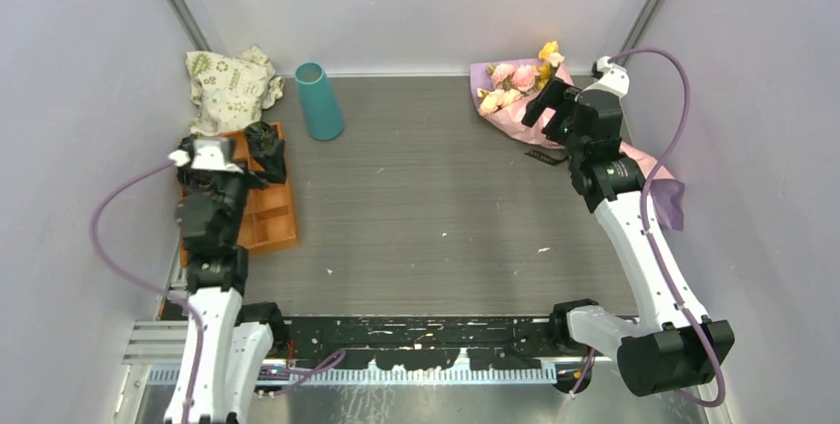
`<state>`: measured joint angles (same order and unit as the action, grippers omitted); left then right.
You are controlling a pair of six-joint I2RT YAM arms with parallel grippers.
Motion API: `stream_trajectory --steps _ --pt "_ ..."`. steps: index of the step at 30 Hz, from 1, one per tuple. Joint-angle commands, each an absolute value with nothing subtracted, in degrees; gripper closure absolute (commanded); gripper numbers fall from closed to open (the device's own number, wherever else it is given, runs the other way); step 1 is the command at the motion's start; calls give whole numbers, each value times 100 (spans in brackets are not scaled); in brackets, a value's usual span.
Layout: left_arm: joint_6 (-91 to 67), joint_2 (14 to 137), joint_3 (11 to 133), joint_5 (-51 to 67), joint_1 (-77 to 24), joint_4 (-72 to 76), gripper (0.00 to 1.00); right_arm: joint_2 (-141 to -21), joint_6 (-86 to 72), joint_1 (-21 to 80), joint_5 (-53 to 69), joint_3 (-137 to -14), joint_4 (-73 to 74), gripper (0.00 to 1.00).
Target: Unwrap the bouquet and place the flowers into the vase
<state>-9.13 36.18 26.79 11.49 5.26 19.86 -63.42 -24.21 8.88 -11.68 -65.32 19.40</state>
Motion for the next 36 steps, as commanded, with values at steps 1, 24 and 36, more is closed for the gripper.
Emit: stream_trajectory --steps 1,24,36 --pt "-1136 2786 4449 1159 500 -226 0 -6088 -2477 879 -919 -7076 2205 0" --pt "-3418 2817 7477 764 88 -893 0 -7286 -3012 874 877 -10170 3645 1" --pt "-2528 5117 9666 328 88 -5204 1 -10403 -2231 501 -1030 -12358 5766 1"
